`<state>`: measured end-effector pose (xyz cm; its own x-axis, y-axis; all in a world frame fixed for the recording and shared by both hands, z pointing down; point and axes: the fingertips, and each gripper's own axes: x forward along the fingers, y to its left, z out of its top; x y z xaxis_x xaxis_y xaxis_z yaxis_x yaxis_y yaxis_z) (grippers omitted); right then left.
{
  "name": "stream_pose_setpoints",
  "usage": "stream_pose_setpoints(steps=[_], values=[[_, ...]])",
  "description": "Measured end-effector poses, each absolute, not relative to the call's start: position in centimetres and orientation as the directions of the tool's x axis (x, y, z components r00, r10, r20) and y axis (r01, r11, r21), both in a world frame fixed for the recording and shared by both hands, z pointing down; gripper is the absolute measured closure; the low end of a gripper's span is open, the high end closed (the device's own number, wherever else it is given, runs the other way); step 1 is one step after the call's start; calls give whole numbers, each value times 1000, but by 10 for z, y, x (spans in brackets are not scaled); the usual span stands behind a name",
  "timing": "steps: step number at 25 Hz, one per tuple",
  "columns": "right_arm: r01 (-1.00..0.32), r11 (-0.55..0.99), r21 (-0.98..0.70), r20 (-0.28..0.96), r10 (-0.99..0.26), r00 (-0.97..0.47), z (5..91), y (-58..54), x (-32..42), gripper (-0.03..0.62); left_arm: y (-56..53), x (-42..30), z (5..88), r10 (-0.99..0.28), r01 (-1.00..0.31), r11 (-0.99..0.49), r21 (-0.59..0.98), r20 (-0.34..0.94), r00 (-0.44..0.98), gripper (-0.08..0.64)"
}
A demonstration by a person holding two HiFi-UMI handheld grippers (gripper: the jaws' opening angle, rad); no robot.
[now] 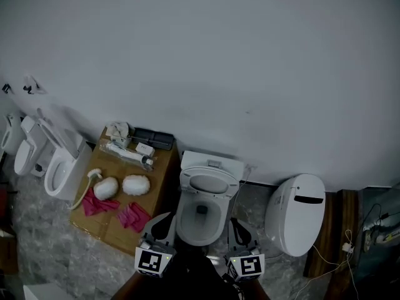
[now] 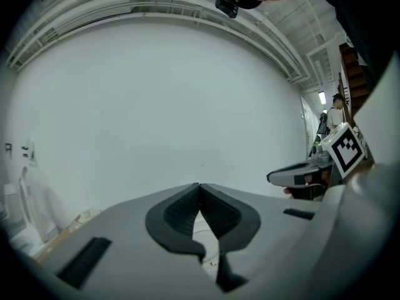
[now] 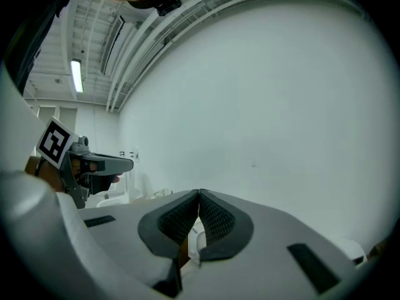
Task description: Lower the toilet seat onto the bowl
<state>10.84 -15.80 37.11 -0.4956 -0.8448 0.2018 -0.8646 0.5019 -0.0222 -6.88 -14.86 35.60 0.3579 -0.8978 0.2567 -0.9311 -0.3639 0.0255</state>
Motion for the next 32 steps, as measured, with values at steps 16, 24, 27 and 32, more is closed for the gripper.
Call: stream_pose_setpoints(steps=[16,24,27,32], values=[[-829,553,88,437,-769,-466,445,-273,111,565,-289,-67,442,-777,-806,-572,-153,414,474,551],[-772,626,113,598,-663,-450,510,-329,116,563,-341,-58,513,-596,-634,-758,-152,557,578,551],[-740,658,138,634,-633,-444,532,-344,116,561,-358,-53,537,-549,-596,-791,-137,591,592,551],[-688,707,163,700,-574,-424,572,-364,108,560,-376,-39,583,-418,-479,-871,-111,678,604,535]])
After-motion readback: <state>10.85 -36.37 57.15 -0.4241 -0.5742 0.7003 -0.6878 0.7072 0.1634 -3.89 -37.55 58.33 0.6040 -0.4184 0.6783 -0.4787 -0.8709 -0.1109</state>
